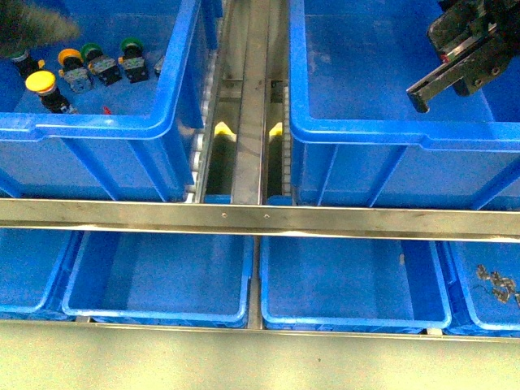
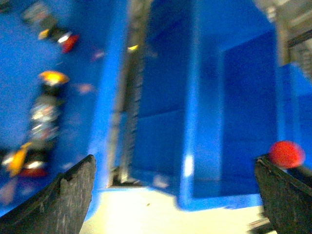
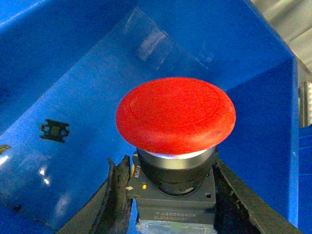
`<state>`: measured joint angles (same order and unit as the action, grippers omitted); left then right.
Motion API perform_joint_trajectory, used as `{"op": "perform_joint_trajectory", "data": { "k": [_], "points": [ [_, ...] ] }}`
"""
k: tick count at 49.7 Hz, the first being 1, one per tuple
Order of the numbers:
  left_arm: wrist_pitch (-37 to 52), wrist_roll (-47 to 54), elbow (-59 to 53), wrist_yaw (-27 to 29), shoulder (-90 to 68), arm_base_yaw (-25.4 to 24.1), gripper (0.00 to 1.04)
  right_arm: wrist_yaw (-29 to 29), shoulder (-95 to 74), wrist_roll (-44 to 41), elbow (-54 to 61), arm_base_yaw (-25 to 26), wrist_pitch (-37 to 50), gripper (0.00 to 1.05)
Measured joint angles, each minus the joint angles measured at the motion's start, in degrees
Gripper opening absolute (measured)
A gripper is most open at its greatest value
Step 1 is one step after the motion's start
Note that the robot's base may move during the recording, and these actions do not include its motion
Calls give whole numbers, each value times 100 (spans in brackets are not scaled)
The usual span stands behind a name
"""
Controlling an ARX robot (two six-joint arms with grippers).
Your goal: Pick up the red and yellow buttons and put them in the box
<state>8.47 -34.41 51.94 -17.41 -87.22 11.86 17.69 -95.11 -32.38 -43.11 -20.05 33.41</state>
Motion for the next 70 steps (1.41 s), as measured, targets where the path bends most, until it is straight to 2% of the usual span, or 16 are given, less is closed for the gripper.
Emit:
{"op": "perform_joint_trajectory", "data": {
  "k": [4, 7, 9, 11, 12, 15, 18, 23, 31, 34, 39, 53, 60, 70],
  "points": [
    [33, 337, -782, 321, 310, -256, 97, -61, 160, 136, 85, 59, 63, 37],
    [319, 732, -1252, 813, 660, -308, 97, -149, 334, 275, 170, 87, 136, 37],
    [1550, 1373, -1766, 1670, 870, -267, 89, -203, 457, 417, 221, 96, 153, 37],
    [2761, 2037, -2315, 2267, 1130, -271, 80, -249, 664, 682, 315, 94, 208, 37],
    [3145, 2214, -2516, 2393, 1241, -286, 76, -280, 728, 739, 350, 92, 267, 37],
    [3829, 2686, -2940, 2468, 1534, -365, 67, -302, 848, 925, 424, 94, 365, 37],
    [4111, 2946, -3235, 2452, 1805, -442, 58, -286, 951, 1082, 487, 96, 363, 37],
    [4151, 3178, -3611, 2363, 2164, -551, 42, -420, 1134, 1379, 654, 96, 376, 37],
    [4011, 3329, -4138, 2225, 2752, -726, 10, -813, 1344, 1851, 892, 190, 350, 37],
    [3939, 3324, -4258, 2197, 2946, -787, 2, -977, 1440, 1956, 966, 254, 350, 37],
    [3775, 3357, -4430, 1790, 3289, -1071, 3, -1237, 1655, 2041, 1182, 474, 363, 37],
    [3230, 3366, -4771, 1746, 4159, -1172, 3, -1781, 1978, 2098, 1604, 1027, 323, 37],
    [3412, 3377, -5023, 1742, 4304, -1172, 3, -1945, 2057, 2094, 1657, 1261, 321, 37],
    [2662, 3379, -5073, 1744, 5117, -1172, 3, -2094, 2081, 2081, 1659, 1453, 323, 37]
  ]
}}
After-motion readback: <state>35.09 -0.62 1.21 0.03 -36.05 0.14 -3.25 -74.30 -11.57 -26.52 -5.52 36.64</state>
